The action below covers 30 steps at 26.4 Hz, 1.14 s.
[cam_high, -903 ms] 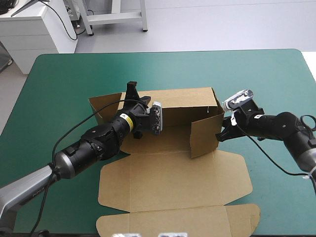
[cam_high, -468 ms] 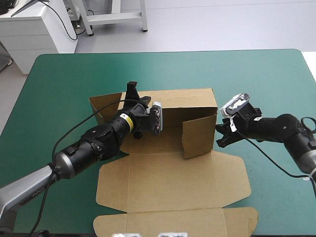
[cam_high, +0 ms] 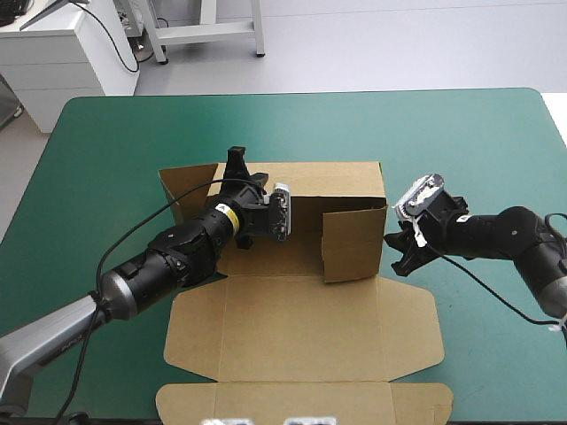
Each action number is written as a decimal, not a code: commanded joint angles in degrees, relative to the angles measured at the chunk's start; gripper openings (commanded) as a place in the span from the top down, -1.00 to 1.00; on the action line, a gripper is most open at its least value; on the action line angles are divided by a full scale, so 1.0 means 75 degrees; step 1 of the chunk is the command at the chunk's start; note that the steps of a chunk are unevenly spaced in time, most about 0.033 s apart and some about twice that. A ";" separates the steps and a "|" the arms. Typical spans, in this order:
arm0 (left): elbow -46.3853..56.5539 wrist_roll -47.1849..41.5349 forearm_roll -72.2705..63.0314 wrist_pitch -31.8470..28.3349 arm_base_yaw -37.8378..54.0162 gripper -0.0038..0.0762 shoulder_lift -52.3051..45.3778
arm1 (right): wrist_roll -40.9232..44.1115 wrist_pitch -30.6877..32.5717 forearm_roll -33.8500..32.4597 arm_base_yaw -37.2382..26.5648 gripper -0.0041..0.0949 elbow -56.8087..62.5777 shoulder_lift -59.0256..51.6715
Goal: Fold the box
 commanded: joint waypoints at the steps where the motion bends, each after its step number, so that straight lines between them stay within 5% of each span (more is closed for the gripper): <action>1: -0.0069 0.0057 -0.0208 0.1191 0.0026 0.89 0.0124 | -0.0095 -0.0066 0.0237 -0.0054 0.10 -0.0146 -0.0233; 10: -0.0102 -0.0320 -0.0529 0.0856 0.0026 0.89 0.0246 | -0.0661 -0.0381 0.0900 -0.0040 0.09 -0.0146 -0.0233; 17: -0.0201 -0.0386 -0.0581 0.0811 0.0026 0.89 0.0246 | -0.1159 -0.0430 0.1584 -0.0040 -0.32 -0.0146 -0.0104; 23: -0.0595 -0.0320 -0.1129 0.0811 0.0026 0.89 0.0246 | -0.1124 -0.0621 0.1697 0.0344 -0.32 -0.0146 0.0184; 30: -0.0595 -0.0270 -0.1656 0.0930 -0.0100 0.89 0.0067 | 0.0043 -0.2143 0.0828 0.1350 -0.19 -0.0146 0.0709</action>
